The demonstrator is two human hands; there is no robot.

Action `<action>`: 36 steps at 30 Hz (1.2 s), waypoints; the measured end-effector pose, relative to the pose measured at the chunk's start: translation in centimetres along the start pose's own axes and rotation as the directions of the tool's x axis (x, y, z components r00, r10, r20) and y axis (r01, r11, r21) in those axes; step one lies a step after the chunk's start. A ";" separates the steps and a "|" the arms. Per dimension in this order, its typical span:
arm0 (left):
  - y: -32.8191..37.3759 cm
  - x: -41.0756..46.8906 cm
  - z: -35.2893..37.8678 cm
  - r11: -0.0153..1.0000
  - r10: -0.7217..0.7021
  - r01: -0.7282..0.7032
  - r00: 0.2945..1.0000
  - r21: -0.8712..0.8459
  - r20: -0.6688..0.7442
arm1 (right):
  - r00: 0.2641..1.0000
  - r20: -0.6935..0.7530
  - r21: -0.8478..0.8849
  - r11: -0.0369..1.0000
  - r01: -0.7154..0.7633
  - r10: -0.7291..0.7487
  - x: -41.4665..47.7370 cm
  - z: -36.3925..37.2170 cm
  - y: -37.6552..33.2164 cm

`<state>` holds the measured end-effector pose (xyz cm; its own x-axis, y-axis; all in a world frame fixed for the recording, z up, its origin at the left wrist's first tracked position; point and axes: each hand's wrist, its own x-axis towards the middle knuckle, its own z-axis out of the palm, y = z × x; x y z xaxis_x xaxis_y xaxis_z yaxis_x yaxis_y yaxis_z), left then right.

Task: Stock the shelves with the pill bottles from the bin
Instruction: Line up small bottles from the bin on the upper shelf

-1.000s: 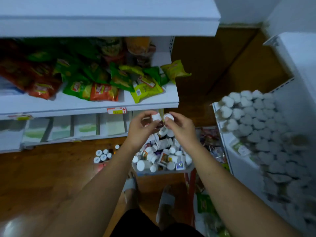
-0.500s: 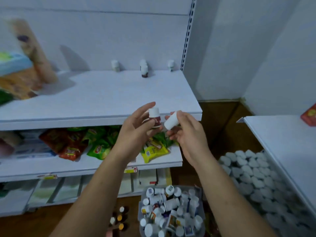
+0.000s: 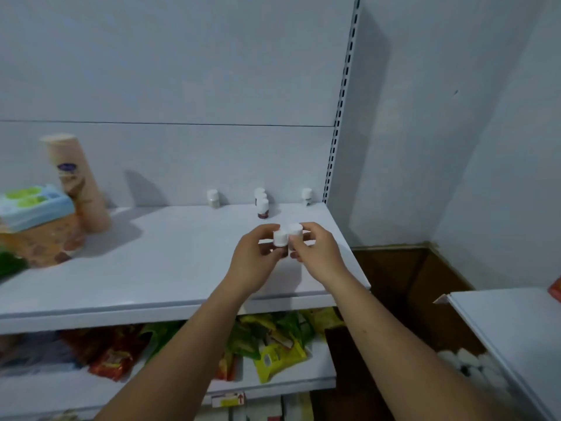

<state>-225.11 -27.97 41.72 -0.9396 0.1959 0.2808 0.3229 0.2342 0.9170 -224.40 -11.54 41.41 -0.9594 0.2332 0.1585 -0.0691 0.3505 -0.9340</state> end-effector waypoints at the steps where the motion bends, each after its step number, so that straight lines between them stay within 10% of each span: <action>1: -0.6 1.4 0.1 1.000 -0.013 0.013 1.000 0.015 0.000 | 1.000 -0.005 -0.053 0.998 0.013 -0.014 1.6 0.4 0.4; 15: -4.6 10.7 2.4 0.978 -0.044 0.068 0.991 0.198 -0.124 | 0.996 0.016 -0.127 0.988 -0.087 0.090 12.9 4.1 3.7; 30: -6.1 12.4 1.7 0.978 -0.052 0.037 0.996 0.206 0.067 | 0.994 0.018 -0.203 0.974 -0.100 0.105 18.1 5.9 2.5; 36: -7.1 13.0 -2.2 0.967 -0.172 0.195 0.975 0.167 -0.140 | 0.995 -0.015 -0.240 0.966 -0.096 0.095 20.0 6.7 3.2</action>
<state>-239.89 -29.14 39.47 -0.9877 0.0170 0.1556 0.1481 0.4234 0.8938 -245.67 -11.86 39.45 -0.9574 0.2793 0.0739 0.0908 0.5336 -0.8409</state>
